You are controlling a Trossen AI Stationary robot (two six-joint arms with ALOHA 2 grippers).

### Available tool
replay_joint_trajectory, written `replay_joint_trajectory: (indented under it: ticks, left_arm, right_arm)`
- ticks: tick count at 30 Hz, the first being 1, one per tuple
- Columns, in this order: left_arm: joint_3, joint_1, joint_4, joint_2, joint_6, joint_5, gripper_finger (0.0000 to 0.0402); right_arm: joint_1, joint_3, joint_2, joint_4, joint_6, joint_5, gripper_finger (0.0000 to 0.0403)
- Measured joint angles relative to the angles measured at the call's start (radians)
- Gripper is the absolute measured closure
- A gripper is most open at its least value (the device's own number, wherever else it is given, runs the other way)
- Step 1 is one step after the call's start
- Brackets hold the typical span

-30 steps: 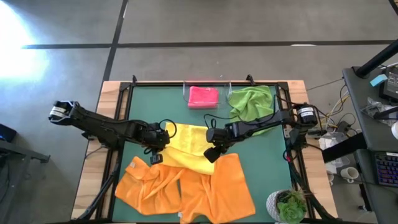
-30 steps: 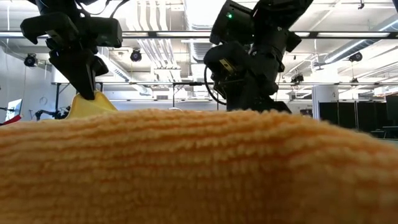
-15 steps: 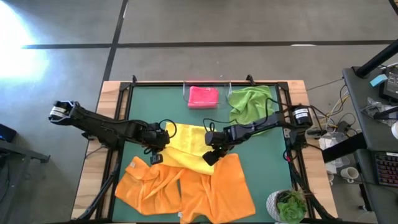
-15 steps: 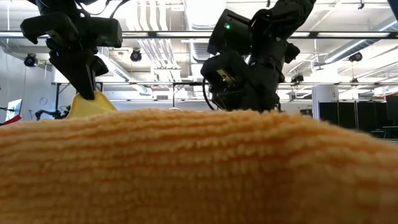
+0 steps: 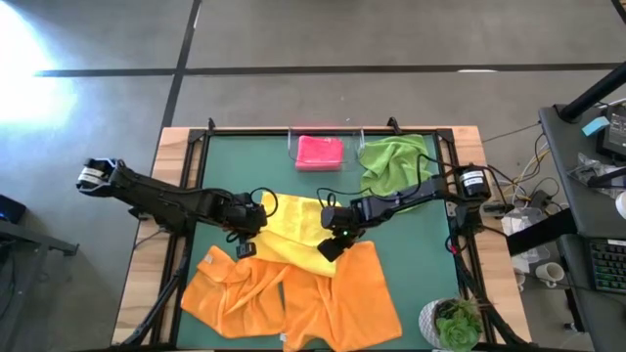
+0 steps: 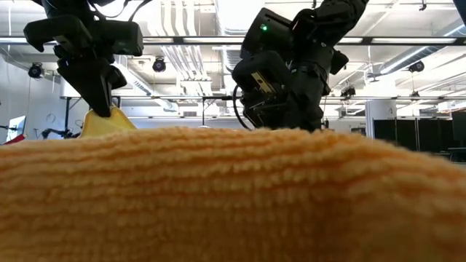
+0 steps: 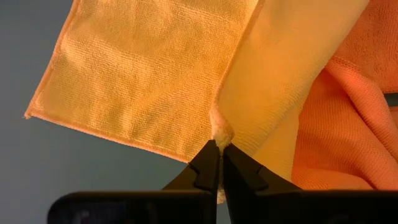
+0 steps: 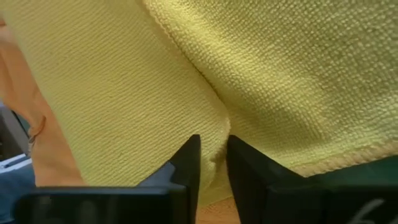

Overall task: Fold microfiber towels
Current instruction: Fold the yellow microfiber towel

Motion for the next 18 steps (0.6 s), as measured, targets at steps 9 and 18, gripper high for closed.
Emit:
replay_joint_trajectory:
  ticks: [9,18]
  left_arm:
    - [0.000,0.000,0.000,0.000,0.000,0.000,0.0401]
    - [0.000,0.000,-0.001,0.000,0.000,0.000,0.0401]
  right_arm:
    - [0.000,0.000,0.000,-0.005,-0.004,0.005,0.0394]
    - [0.019,0.005,-0.033,-0.016,-0.043,0.009,0.0395]
